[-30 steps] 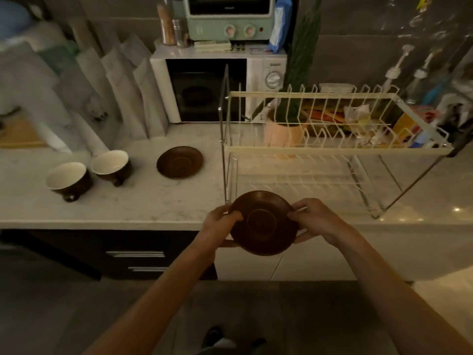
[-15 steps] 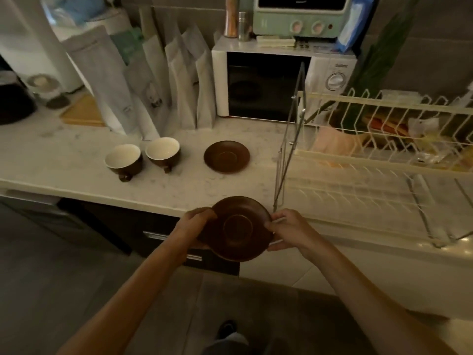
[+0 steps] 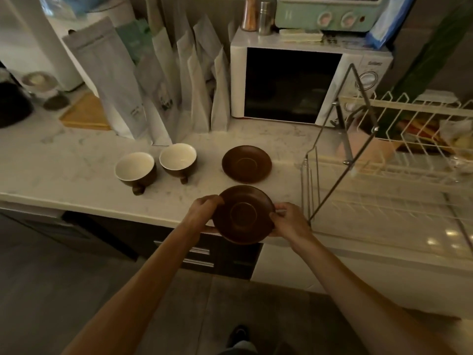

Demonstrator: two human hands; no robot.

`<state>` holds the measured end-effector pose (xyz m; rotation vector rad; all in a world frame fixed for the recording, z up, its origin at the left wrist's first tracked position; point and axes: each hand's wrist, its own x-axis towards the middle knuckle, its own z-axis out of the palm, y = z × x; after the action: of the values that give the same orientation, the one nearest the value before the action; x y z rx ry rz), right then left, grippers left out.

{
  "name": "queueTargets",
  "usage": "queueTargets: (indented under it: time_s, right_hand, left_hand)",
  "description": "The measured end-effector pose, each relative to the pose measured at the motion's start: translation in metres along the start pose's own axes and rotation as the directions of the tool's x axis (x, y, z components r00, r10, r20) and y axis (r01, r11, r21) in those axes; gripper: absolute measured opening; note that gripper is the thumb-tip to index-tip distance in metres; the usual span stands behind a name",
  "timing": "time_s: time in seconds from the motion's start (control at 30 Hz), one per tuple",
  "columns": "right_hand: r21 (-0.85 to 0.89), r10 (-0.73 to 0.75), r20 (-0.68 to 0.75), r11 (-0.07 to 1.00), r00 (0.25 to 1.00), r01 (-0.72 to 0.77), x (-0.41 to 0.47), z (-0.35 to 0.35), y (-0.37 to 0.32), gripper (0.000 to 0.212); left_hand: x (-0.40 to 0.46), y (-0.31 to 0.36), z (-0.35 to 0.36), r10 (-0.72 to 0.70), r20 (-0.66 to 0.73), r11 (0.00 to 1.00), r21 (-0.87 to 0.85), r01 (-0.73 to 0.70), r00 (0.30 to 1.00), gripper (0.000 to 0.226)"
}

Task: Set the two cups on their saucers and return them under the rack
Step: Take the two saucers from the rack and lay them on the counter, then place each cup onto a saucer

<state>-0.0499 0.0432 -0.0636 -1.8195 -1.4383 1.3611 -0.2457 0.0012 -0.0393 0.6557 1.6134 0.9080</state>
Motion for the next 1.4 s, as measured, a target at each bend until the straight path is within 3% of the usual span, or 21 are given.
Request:
queueTargets:
  time_s: [0.13,0.37,0.53,0.9,1.07,1.27,1.4]
  right_hand:
    - [-0.094,-0.004,-0.06,0.996,0.998,-0.002,0.012,0.007,-0.002,0.027]
    - [-0.19,0.012,-0.106,0.981,0.994,-0.032,0.025,0.012,-0.001,0.027]
    - [-0.207,0.012,-0.131,0.978,0.991,-0.039,0.031,0.013,-0.002,0.026]
    - [-0.223,-0.001,-0.122,0.975,0.993,-0.026,0.033,0.015,0.0,0.025]
    - [-0.375,-0.077,-0.12,0.927,0.99,0.026,0.029,0.013,-0.006,0.029]
    - [-0.6,-0.161,-0.052,0.794,0.986,0.098,0.024,0.013,-0.032,0.046]
    - [-0.51,-0.24,-0.023,0.838,0.97,0.195,0.028,0.019,-0.067,0.052]
  left_hand:
    - [0.017,-0.001,-0.004,-0.063,0.006,0.998,-0.016,0.063,0.998,0.015]
    - [0.031,-0.005,-0.005,-0.072,0.035,0.997,-0.014,0.072,0.997,0.007]
    - [0.037,-0.004,-0.006,-0.061,0.052,0.998,-0.021,0.062,0.997,0.024]
    - [0.049,-0.011,-0.005,-0.004,0.066,0.996,0.09,-0.002,0.998,0.034]
    - [0.051,-0.012,-0.013,0.005,0.065,0.981,0.193,-0.018,0.998,0.043]
    - [0.049,-0.01,-0.044,0.124,-0.036,0.943,0.315,-0.106,0.992,0.044]
    - [0.05,0.0,-0.078,0.185,-0.134,0.931,0.342,-0.13,0.974,0.041]
